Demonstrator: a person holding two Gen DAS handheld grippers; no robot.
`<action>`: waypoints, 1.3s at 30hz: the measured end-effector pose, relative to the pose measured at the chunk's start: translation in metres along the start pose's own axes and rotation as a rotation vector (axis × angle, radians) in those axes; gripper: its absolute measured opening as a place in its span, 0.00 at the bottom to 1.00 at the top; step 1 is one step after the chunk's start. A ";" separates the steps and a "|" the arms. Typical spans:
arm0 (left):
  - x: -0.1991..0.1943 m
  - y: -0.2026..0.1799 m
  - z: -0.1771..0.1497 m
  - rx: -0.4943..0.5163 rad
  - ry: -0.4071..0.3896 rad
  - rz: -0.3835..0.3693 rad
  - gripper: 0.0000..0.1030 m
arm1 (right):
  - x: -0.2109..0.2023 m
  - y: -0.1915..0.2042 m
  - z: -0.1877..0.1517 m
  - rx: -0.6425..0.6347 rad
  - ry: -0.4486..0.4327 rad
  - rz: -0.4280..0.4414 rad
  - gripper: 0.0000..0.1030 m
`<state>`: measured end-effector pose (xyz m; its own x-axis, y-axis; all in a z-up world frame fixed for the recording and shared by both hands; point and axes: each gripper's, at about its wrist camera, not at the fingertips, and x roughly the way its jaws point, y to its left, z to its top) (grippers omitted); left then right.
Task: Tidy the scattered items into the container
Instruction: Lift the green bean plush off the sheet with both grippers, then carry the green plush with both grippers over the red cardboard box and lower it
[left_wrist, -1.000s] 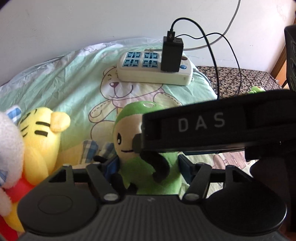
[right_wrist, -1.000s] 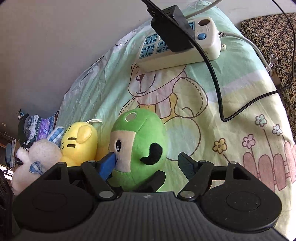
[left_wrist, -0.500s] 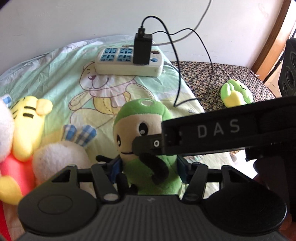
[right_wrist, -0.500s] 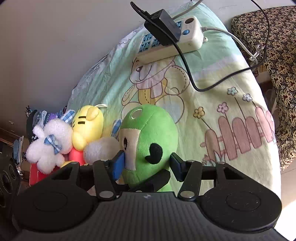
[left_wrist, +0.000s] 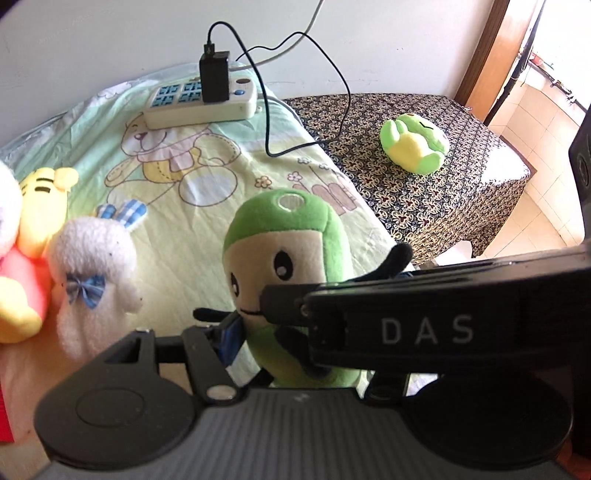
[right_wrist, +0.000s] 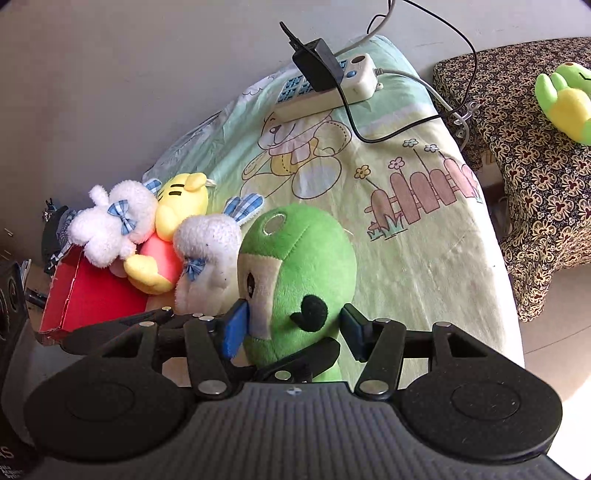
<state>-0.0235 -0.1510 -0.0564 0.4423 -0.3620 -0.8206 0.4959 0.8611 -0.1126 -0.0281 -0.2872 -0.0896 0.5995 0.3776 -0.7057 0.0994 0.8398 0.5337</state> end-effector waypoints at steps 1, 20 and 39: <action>-0.004 -0.001 -0.003 0.000 -0.007 0.005 0.57 | -0.001 0.001 -0.003 0.003 -0.001 0.004 0.56; -0.093 0.075 -0.082 0.059 -0.090 0.003 0.57 | 0.007 0.119 -0.071 -0.026 -0.009 0.025 0.57; -0.251 0.264 -0.122 0.053 -0.351 0.096 0.57 | 0.048 0.336 -0.077 -0.221 -0.196 0.163 0.58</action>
<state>-0.0948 0.2111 0.0516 0.7136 -0.3888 -0.5828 0.4737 0.8807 -0.0075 -0.0274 0.0434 0.0198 0.7365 0.4502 -0.5048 -0.1724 0.8466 0.5035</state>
